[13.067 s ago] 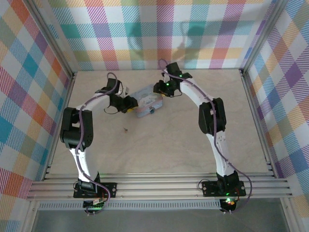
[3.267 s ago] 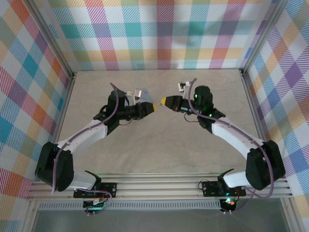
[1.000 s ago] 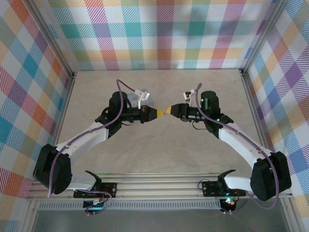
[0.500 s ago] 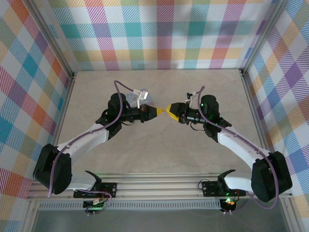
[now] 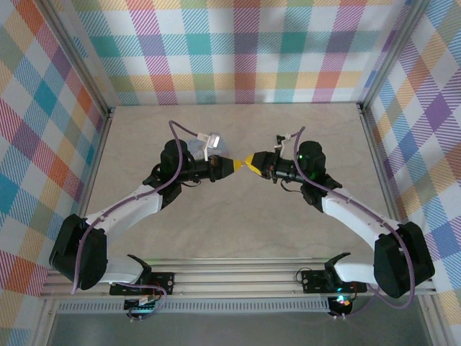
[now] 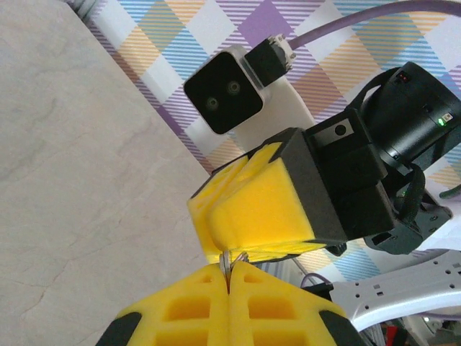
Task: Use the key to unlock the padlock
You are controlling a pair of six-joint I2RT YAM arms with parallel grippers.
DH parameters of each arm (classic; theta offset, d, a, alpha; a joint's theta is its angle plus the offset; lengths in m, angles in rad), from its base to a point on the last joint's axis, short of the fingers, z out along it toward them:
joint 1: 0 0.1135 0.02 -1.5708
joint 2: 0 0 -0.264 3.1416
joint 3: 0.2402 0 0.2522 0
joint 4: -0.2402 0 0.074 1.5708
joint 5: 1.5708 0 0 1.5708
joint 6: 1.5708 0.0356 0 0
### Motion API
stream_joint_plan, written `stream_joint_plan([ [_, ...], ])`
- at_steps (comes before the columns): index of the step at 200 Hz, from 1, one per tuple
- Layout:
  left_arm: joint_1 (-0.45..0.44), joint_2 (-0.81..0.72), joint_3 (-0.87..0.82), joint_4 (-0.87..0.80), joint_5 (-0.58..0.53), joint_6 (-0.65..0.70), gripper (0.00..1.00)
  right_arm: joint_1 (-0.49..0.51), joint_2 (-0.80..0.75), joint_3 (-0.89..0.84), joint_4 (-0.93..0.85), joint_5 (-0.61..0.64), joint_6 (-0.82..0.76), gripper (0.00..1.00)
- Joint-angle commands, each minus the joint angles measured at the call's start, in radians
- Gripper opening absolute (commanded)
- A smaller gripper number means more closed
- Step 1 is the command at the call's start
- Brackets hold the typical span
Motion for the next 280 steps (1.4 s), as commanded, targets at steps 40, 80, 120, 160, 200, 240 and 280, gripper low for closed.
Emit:
stream_joint_plan([
  [40,-0.004,-0.008,-0.015,0.025,-0.014,0.002,0.0,0.017,-0.029,0.081,-0.069,-0.039,-0.146,0.0],
  [80,0.007,-0.07,0.005,-0.161,-0.05,0.114,0.38,0.017,-0.06,0.29,-0.583,-0.002,-0.628,0.0],
  [120,0.071,-0.131,0.004,-0.245,-0.019,0.167,0.53,0.017,0.052,0.626,-1.161,0.097,-1.228,0.0],
  [160,0.055,-0.097,0.072,-0.267,0.153,0.264,0.54,0.017,0.096,0.691,-1.301,0.057,-1.445,0.0],
  [200,-0.008,-0.029,0.179,-0.415,0.197,0.378,0.54,0.016,0.09,0.676,-1.301,-0.044,-1.511,0.0],
  [240,-0.03,0.024,0.191,-0.352,0.231,0.347,0.5,0.017,0.095,0.666,-1.312,-0.073,-1.525,0.0],
  [280,-0.039,0.046,0.193,-0.331,0.237,0.332,0.44,0.017,0.089,0.652,-1.28,-0.103,-1.505,0.0],
])
